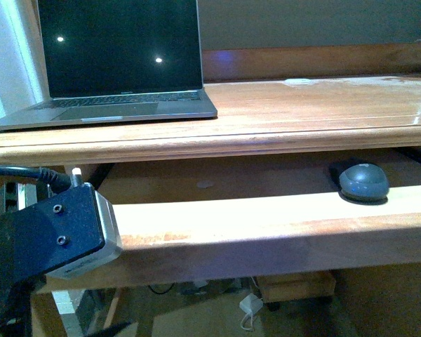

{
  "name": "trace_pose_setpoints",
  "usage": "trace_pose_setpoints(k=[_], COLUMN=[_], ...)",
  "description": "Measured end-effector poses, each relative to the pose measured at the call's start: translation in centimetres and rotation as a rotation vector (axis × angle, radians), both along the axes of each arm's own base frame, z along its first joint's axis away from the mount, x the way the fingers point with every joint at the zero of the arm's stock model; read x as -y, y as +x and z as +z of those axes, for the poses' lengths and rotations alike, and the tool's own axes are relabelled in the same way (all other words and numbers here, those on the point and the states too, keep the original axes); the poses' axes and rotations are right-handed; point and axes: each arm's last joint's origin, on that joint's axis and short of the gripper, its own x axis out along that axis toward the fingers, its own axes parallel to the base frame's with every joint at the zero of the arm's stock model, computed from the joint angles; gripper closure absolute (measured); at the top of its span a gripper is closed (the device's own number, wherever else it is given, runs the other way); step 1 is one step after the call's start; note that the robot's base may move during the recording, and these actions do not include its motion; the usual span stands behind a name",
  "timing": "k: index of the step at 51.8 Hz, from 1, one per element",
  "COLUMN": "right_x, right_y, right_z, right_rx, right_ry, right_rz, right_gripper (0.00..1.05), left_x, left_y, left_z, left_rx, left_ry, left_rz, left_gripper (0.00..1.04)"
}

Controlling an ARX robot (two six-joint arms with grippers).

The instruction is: Place mouse

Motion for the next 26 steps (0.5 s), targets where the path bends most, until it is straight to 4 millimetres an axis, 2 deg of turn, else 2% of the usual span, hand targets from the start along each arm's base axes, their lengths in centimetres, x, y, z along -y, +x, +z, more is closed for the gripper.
trace_pose_setpoints(k=[5, 17, 20, 26], right_x=[0.0, 0.0, 0.0, 0.0], right_y=[0.0, 0.0, 0.0, 0.0], right_z=[0.0, 0.0, 0.0, 0.0], right_rx=[0.0, 0.0, 0.0, 0.0], right_ry=[0.0, 0.0, 0.0, 0.0], right_rz=[0.0, 0.0, 0.0, 0.0], right_gripper=[0.07, 0.07, 0.07, 0.07], left_x=[0.6, 1.3, 1.5, 1.3], left_y=[-2.3, -5.0, -5.6, -6.9], left_z=[1.3, 4.3, 5.5, 9.1], left_rx=[-0.129, -0.336, -0.368, -0.363], left_ry=[-0.119, -0.392, -0.468, -0.683], left_rz=[0.022, 0.08, 0.087, 0.187], left_gripper=[0.08, 0.08, 0.08, 0.08])
